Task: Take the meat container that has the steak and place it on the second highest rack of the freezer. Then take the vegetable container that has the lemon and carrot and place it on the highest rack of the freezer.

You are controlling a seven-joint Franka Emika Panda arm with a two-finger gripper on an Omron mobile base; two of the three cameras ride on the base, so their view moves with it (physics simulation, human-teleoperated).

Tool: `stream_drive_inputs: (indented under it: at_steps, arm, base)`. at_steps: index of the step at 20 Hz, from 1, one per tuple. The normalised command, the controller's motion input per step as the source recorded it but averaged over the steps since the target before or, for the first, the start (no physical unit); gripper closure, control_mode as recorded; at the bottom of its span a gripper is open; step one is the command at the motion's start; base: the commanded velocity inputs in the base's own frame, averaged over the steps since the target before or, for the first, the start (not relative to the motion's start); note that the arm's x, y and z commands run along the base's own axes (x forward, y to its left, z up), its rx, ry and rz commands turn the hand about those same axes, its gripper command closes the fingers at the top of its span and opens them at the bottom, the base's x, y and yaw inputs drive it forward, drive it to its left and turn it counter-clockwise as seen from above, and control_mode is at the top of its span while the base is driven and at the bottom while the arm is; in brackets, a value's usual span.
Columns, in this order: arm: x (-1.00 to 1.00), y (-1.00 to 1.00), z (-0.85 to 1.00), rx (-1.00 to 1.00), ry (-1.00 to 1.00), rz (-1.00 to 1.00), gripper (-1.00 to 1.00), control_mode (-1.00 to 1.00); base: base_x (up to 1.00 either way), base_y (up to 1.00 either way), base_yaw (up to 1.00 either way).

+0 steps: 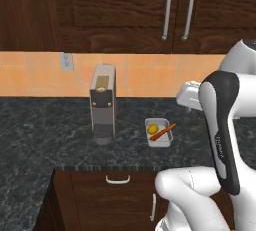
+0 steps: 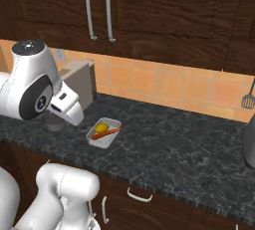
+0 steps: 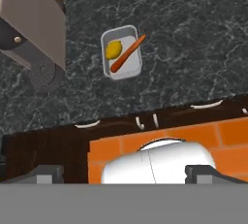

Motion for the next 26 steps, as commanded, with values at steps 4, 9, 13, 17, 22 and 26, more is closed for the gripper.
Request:
stream_drive_inputs:
  at_steps: [4, 9, 13, 17, 22, 26]
  arm:
    - [0.5, -0.06, -0.5, 0.01, 0.01, -0.28, -1.0, -1.0]
    - [0.03, -0.13, -0.81, 0.06, 0.0, -0.27, -1.0, -1.0]
    - [0.41, 0.0, -0.85, 0.06, 0.0, -0.17, -1.0, -1.0]
    - [0.71, 0.03, -0.69, 0.03, 0.0, -0.18, -1.0, -1.0]
    - [0.47, 0.09, -0.44, 0.01, 0.02, -0.2, -1.0, -1.0]
    - [0.34, 0.0, -0.61, 0.08, 0.09, -0.09, -1.0, -1.0]
  base:
    - [0.0, 0.0, 0.0]
    - [0.0, 0.0, 0.0]
    - [0.0, 0.0, 0.0]
    - [0.0, 0.0, 0.0]
    - [0.0, 0.0, 0.0]
    - [0.0, 0.0, 0.0]
